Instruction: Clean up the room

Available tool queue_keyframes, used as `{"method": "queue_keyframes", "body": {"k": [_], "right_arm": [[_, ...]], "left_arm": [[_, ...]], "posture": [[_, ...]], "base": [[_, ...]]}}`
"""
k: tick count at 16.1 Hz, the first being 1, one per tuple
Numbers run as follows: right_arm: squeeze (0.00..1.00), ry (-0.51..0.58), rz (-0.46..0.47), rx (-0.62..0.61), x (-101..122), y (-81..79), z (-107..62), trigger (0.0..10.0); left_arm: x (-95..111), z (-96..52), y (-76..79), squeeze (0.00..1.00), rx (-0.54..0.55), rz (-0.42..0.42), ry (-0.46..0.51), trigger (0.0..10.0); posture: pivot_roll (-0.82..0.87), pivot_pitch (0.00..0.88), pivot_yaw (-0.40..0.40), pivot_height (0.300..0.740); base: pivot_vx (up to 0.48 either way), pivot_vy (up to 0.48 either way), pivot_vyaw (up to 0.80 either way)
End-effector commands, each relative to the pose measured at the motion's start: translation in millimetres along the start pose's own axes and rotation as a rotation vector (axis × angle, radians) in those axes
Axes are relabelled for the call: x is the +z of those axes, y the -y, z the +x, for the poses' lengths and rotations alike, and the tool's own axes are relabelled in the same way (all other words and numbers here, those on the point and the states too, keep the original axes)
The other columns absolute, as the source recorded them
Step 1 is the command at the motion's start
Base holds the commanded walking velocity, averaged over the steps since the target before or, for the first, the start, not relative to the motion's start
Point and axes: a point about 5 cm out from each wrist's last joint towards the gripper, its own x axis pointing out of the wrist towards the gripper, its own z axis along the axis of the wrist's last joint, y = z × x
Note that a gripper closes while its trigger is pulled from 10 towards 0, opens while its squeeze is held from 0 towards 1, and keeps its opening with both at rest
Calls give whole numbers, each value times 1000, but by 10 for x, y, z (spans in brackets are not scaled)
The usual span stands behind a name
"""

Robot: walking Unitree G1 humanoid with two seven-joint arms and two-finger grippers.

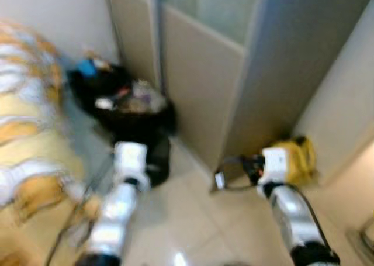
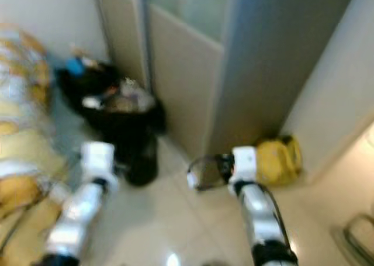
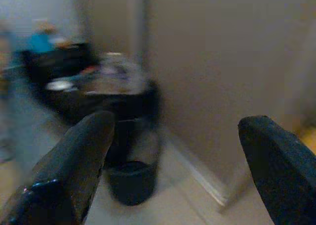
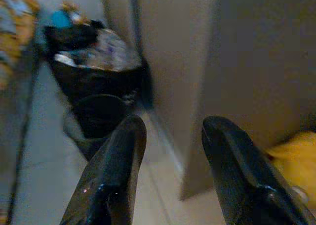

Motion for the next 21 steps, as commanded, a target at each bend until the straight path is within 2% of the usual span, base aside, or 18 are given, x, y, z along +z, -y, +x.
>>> {"method": "queue_keyframes", "body": {"k": [1,2,3,4,5,6,7,8,9,10,11,14,15,18,20,21], "right_arm": [[0,9,-3,-11,36,69,5,10000],[0,10,-6,-11,30,84,-1,10000],[0,11,-8,-11,29,88,-2,10000],[0,32,-124,41,62,12,7,10000],[0,35,-143,54,79,-48,32,10000],[0,34,-91,9,98,-11,50,10000],[1000,61,-48,-53,148,44,76,10000],[1000,100,2,-95,215,87,74,10000],[1000,186,113,-202,367,233,44,10000],[1000,260,48,-200,528,250,16,10000],[1000,290,-5,-154,595,207,16,10000],[1000,164,-18,-77,413,76,112,10000],[1000,142,-17,-66,391,54,145,10000],[1000,168,-37,-43,455,39,192,10000],[1000,172,-50,-38,471,40,206,10000],[1000,191,-90,-9,487,-30,220,10000]], "left_arm": [[-56,4,-24,141,15,9,-27,10000],[-41,3,-33,1000,-2,51,-15,10000],[-43,10,-30,1000,-5,56,-18,10000],[-1,49,-26,1000,3,57,-11,10000],[68,40,5,0,-70,9,42,10000],[48,58,-31,0,-37,2,24,10000],[55,82,-86,0,-6,1,19,10000],[71,90,-121,43,19,-13,32,10000],[129,63,-231,522,89,-78,82,10000],[192,-39,-294,192,127,-49,126,10000],[249,-92,-275,0,111,15,157,10000],[236,-19,-148,0,77,21,121,10000],[182,-33,-196,0,98,24,90,10000],[144,6,-266,0,157,20,72,10000],[225,67,-309,0,131,69,101,10000],[255,116,-332,0,98,68,101,10000]], "posture": [[-38,0,14,736],[-33,0,11,736],[-34,0,11,736],[-35,0,9,736],[-43,0,9,736],[-46,0,15,736],[-56,0,26,736],[-58,0,30,736],[-66,0,39,736],[-69,0,45,736],[-66,0,44,736],[-39,0,27,736],[-31,0,19,736],[-24,0,3,736],[-21,0,-2,736],[-22,0,0,736]], "base": [[0,0,700],[0,0,706],[0,0,706],[0,0,0],[0,0,0],[0,472,0],[0,480,0],[0,472,0],[0,472,0],[0,472,0],[0,442,0],[-262,404,267],[-289,386,800],[-277,395,800],[0,461,800],[0,480,800]]}}
